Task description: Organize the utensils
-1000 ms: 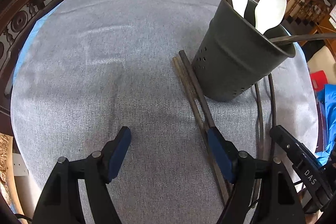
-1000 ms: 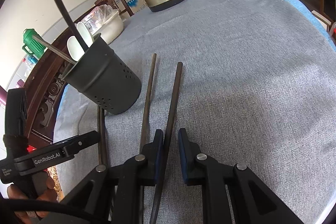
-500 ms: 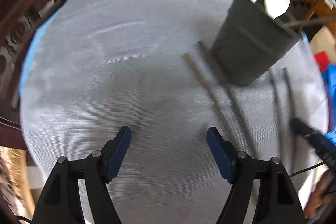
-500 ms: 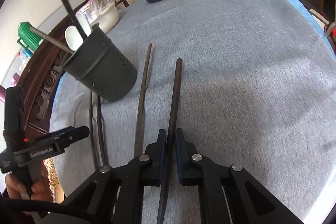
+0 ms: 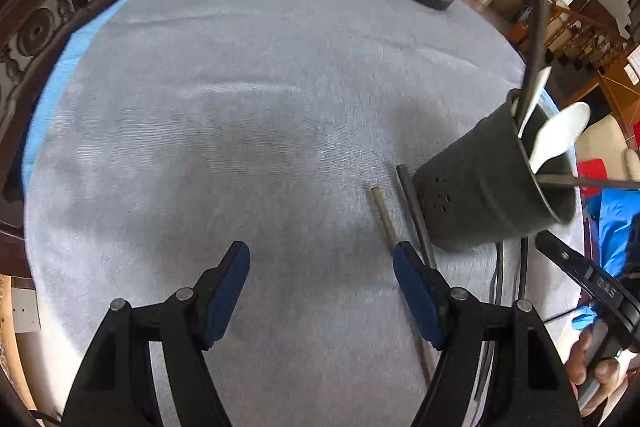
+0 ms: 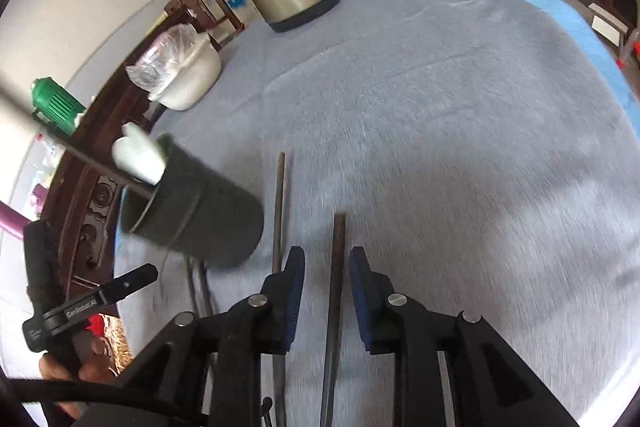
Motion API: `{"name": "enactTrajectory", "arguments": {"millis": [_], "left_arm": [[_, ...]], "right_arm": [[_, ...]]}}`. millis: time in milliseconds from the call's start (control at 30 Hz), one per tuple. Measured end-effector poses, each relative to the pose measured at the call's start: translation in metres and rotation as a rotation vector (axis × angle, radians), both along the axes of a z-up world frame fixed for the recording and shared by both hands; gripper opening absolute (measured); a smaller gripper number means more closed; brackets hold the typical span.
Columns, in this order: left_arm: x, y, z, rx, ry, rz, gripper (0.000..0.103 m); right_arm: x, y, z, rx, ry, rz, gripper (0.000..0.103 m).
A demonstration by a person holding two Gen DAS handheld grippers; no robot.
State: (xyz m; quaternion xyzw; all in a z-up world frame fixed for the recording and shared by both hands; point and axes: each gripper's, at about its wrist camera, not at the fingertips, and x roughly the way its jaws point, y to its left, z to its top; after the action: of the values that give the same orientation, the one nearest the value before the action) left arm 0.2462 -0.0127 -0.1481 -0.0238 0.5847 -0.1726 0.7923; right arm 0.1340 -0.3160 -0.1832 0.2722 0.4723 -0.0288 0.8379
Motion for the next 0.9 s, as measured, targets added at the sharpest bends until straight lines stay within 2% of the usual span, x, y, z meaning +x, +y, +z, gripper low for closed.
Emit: {"name": "enactTrajectory", "arguments": {"millis": [67,133,233,300,433,567,800,900], "left_arm": [[0.005,-0.007,-0.003,0.014,0.009,-0.003,0.07],[0.012,-0.014,-0.004,0.017,0.019,-0.013,0.057],[0.016,-0.02,-0.011,0.03,0.025,-0.024,0.05],[0.019,-0.027,-0.011,0.067,0.009,-0.04,0.044],[0.025,-0.032,-0.011,0.058,0.007,-0.043,0.035],[0.018,-0.022,-0.015,-0.011,0.047,-0.028,0.034],[-0.003,-0.016,-0.008,-0.049,0.024,-0.026,0.034],[0.001,-0.022,-0.013,-0.059,0.031,-0.022,0.034]], "right_arm": [[0.013,0.001,-0.006,-0.004,0.028,0.002,0.026],[0.022,0.005,-0.013,-0.012,0.052,0.021,0.026],[0.029,0.01,-0.014,-0.067,0.051,0.029,0.025],[0.032,0.012,-0.015,-0.1,0.064,0.035,0.011],[0.03,0.011,-0.014,-0.113,0.057,0.04,0.009],[0.017,0.007,-0.006,-0.096,0.013,0.028,0.008],[-0.007,0.001,0.012,-0.064,-0.057,0.027,0.008],[-0.016,0.003,0.013,-0.048,-0.07,0.026,0.008]]}}
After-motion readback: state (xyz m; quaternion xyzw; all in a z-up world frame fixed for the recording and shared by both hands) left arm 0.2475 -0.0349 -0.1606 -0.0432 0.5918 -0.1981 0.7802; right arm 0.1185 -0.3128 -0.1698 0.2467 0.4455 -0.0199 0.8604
